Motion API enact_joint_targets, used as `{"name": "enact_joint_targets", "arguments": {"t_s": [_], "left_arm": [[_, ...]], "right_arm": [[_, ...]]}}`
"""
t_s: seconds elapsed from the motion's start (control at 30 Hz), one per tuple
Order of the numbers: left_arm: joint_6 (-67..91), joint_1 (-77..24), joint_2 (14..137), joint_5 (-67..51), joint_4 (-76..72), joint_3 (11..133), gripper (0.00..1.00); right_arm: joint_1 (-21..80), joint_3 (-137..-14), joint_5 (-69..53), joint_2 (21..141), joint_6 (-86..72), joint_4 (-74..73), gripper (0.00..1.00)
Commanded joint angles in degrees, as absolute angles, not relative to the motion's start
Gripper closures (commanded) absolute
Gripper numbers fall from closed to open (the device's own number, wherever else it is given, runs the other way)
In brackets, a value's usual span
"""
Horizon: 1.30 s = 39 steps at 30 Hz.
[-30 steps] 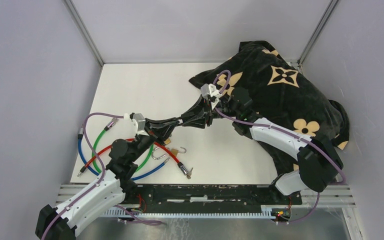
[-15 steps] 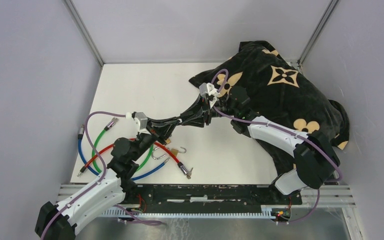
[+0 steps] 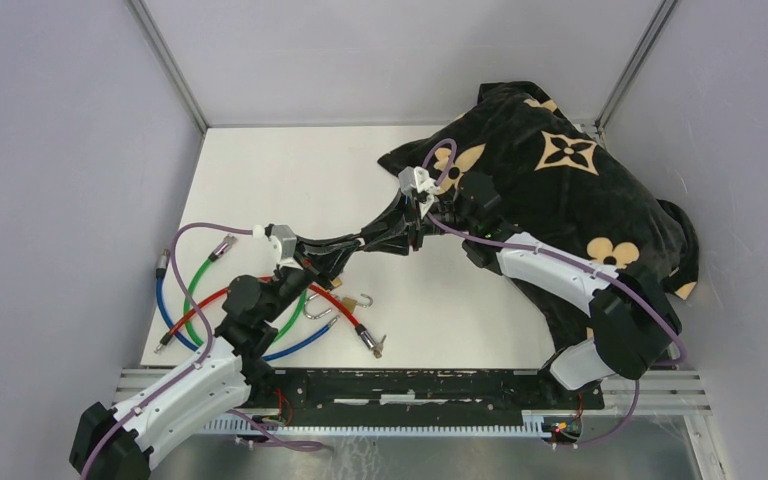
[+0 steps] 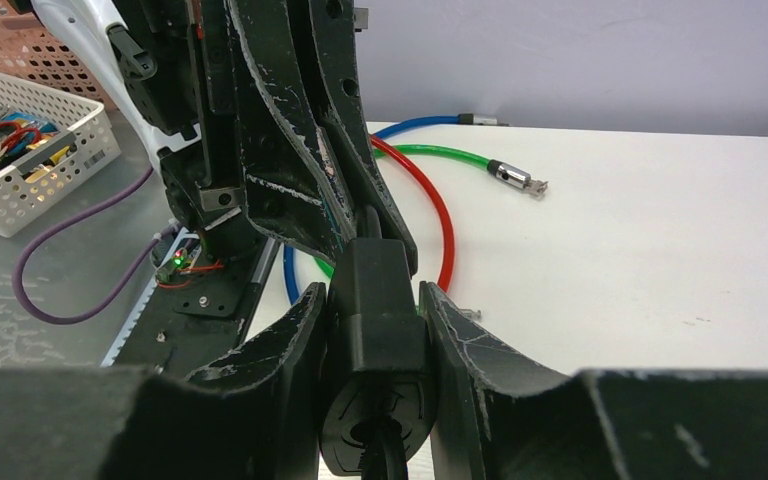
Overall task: Lock with the key
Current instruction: Lock the lock.
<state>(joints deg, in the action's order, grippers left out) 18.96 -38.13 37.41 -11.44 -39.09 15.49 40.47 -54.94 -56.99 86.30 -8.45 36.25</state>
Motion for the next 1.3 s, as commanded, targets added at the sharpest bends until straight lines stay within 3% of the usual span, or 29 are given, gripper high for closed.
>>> {"name": "enact_joint_targets", "arguments": {"t_s": [0.0,0.17,0.73,0.8,0.9,1.07,1.27], "left_arm": [[26.4,-49.3,40.9,-39.7,-41.9,20.9,0.98],[26.0,-47.1,38.0,-37.1,-40.5,19.1,0.98],[26.9,-25.8,23.5,-37.7,-42.7,14.7,0.98],[27.1,-23.8,22.1,-37.4,-42.8,14.8,0.98],[28.3,-22.0,20.7,-37.1,-42.3,14.2,0.98],[28.5,-20.4,19.5,-36.6,-41.4,13.6,0.98],[27.8,-20.0,19.3,-38.2,-40.2,13.3,0.98]], "right_arm": [[51.7,-57.8,-53.2,90.6,-2.0,37.1,1.00],[51.1,-56.0,-54.0,88.0,-0.5,33.4,1.00],[48.2,-52.2,-57.0,80.5,5.0,26.0,0.99],[48.2,-52.3,-56.9,80.4,5.4,25.5,0.87],[48.2,-52.5,-56.9,80.3,5.2,25.2,0.62],[48.0,-52.2,-57.1,79.5,7.1,23.0,0.33],[45.4,-50.0,-57.1,75.2,8.7,21.1,0.16]]}}
